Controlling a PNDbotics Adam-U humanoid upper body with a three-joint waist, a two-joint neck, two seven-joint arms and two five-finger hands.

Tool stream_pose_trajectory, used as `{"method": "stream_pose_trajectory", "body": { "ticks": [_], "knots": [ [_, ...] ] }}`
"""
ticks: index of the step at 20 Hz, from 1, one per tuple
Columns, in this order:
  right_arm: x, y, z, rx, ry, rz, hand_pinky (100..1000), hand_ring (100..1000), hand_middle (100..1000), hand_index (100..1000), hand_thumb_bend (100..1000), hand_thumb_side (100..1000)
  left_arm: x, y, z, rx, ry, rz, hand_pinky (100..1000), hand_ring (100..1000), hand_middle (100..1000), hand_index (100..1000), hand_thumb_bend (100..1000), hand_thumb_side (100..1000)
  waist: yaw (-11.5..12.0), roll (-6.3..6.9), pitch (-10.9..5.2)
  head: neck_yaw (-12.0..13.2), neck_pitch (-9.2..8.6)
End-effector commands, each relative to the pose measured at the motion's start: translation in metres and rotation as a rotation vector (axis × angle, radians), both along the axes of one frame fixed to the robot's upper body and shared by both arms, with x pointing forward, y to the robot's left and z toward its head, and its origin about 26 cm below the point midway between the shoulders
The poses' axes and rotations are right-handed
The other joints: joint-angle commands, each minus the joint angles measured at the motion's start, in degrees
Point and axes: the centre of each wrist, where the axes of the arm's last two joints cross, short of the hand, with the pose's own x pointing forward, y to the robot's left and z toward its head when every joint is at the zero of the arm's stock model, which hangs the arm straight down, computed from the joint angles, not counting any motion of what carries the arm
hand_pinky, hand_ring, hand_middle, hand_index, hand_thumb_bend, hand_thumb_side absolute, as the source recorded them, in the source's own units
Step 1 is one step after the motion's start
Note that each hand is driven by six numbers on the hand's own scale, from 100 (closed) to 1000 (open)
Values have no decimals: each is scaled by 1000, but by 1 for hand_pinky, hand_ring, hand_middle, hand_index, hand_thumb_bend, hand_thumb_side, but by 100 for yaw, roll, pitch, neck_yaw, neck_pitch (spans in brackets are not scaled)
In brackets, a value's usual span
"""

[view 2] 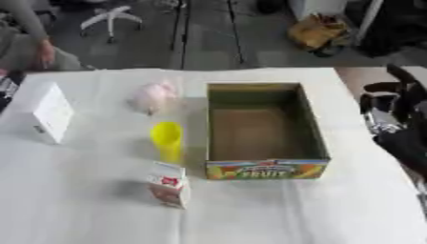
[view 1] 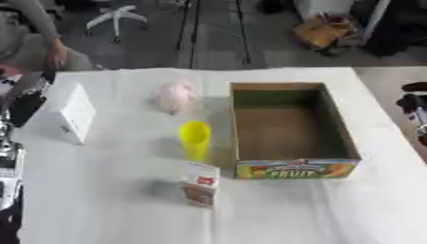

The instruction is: Pick up objects on the table and place them in the box.

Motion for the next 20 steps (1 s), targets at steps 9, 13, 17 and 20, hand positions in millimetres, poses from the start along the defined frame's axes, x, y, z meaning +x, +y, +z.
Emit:
{"method": "stream_pose_trajectory", "body": {
  "ticks": [9,13,17,20],
  "knots": [
    [1,0,5,-9,-15,19,746,671,722,1000,260,441,26,12,-30,12,72,-79,680,911,760,841,876,692,-36,-25,-72,3,-112],
    [1,0,5,-10,-13,25,746,670,721,1000,258,443,31,8,-35,19,68,-130,680,907,752,838,882,689,-51,-22,-61,-6,-110],
    [1,1,4,-10,-10,28,746,669,721,1000,255,446,33,7,-39,34,80,-143,662,886,724,829,849,659,-63,-16,-55,-26,-136],
    [1,1,4,-9,-10,28,745,668,721,1000,254,448,33,5,-41,45,91,-135,627,857,699,819,789,613,-67,-17,-55,-39,-171]
  ]
}}
